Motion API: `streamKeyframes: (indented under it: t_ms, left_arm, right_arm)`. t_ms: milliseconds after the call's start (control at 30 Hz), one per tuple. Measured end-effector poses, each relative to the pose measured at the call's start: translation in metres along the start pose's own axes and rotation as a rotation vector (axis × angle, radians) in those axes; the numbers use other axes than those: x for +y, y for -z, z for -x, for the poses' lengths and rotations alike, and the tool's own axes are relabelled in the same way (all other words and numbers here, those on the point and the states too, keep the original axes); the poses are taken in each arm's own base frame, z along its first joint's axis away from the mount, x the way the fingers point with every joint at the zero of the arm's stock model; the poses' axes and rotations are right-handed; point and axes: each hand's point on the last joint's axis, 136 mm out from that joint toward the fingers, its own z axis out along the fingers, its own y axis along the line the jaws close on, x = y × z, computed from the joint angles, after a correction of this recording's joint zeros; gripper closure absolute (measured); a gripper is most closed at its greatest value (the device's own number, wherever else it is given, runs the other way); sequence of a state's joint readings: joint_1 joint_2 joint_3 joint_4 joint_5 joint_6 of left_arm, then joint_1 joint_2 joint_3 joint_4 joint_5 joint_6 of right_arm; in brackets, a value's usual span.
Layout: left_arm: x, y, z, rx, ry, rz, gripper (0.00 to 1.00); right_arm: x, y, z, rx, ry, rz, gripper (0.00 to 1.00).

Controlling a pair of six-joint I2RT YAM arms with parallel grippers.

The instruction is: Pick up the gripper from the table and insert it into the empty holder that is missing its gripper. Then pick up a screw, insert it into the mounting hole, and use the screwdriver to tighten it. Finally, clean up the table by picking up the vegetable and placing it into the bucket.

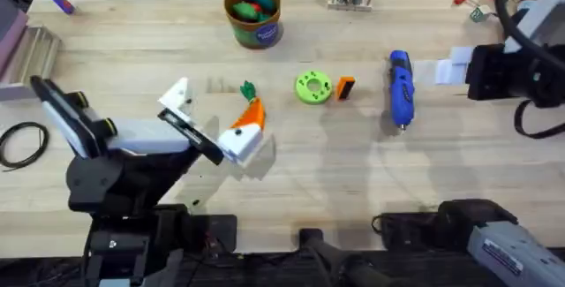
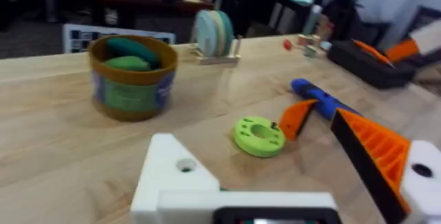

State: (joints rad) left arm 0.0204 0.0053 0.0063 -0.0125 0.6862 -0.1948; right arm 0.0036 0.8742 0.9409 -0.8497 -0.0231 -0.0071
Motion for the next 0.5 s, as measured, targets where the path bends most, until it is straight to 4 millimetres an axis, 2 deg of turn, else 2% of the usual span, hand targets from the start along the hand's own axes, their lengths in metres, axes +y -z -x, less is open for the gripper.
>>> streamKeyframes:
  t_ms: [200,500]
  left_arm:
    - [-0.029,0.003,-0.017,0.068,-0.058,-0.176,0.015]
    - [-0.059,0.012,-0.025,0.086,-0.175,-0.366,0.015]
  right_arm:
    - [0.000,0.000,0.000,0.000,0.000,0.000,0.010]
    - [0.000,0.000,0.000,0.000,0.000,0.000,0.010]
